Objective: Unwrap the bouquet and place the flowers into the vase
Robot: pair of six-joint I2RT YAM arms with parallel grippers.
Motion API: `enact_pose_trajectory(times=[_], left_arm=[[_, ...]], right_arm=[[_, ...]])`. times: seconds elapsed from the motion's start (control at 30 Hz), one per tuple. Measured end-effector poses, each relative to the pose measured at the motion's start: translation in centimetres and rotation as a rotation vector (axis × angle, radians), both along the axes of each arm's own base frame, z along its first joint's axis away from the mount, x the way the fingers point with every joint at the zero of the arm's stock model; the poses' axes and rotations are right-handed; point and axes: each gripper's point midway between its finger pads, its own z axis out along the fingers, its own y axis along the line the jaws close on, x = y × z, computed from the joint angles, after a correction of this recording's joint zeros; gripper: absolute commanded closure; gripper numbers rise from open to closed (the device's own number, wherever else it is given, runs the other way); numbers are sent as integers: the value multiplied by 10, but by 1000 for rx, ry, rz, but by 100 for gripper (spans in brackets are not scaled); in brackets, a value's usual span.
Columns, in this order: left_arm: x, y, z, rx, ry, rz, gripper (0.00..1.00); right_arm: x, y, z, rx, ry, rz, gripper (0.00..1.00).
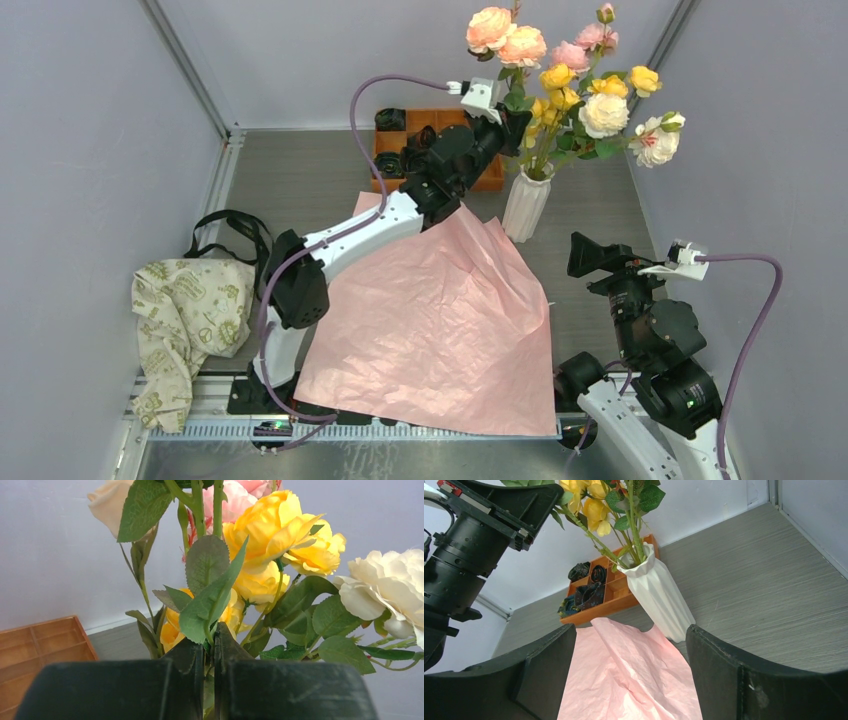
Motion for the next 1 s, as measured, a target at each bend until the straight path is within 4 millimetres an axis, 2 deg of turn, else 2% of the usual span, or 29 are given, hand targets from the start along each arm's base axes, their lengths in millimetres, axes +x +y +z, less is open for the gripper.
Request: enact_pose_trajectory(times=[0.13, 0.23, 0.5, 0.6, 0.73, 1.0], left_arm=[[-5, -5, -6, 12, 8, -10, 91], [-8, -9, -18, 34, 25, -18, 86], [-19, -19, -73, 136, 101, -34, 75], [-26, -19, -88, 168, 123, -40, 73], [-33, -18, -90, 181, 132, -45, 71], [-43, -11, -69, 162, 119, -45, 68]], right_arm=[[0, 0, 0, 0, 0, 0, 14], [0, 0, 0, 0, 0, 1, 14], [0, 0, 0, 0, 0, 1, 13], [0, 0, 0, 0, 0, 1, 12], [0, 1, 0, 0, 0, 4, 12], [0, 1, 0, 0, 0, 8, 12]])
